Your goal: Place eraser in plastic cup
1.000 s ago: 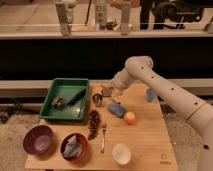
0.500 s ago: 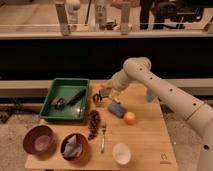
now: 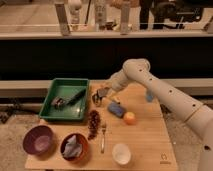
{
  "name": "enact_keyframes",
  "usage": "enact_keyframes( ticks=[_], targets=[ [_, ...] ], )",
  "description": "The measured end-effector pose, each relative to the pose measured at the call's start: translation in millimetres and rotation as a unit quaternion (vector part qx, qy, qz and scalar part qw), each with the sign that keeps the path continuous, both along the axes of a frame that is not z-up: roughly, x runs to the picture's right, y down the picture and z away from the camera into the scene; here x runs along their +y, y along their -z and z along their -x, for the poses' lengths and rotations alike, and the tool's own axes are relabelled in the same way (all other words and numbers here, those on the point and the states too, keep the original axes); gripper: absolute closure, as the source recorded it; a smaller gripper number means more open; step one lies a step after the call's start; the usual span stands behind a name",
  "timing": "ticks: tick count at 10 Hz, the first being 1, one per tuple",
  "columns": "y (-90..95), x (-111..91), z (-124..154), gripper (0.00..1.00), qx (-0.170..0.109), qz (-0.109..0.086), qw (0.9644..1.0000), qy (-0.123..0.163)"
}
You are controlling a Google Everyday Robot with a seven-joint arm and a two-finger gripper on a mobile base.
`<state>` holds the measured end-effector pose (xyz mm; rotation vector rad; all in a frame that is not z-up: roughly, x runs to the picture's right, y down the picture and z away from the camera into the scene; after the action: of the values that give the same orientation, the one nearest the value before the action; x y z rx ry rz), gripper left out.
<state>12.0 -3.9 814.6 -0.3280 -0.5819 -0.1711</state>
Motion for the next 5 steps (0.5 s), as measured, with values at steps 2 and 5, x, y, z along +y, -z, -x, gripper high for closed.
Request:
enact_keyframes(
  ticks=[2, 5],
  targets=[
    [-0.6, -2.0, -6.4, 1.00, 0.014, -0.005, 0.9999, -0.003],
    [-3.3, -8.0, -45.9, 1.00, 0.048, -0.015, 0.9987, -0.006]
  ],
)
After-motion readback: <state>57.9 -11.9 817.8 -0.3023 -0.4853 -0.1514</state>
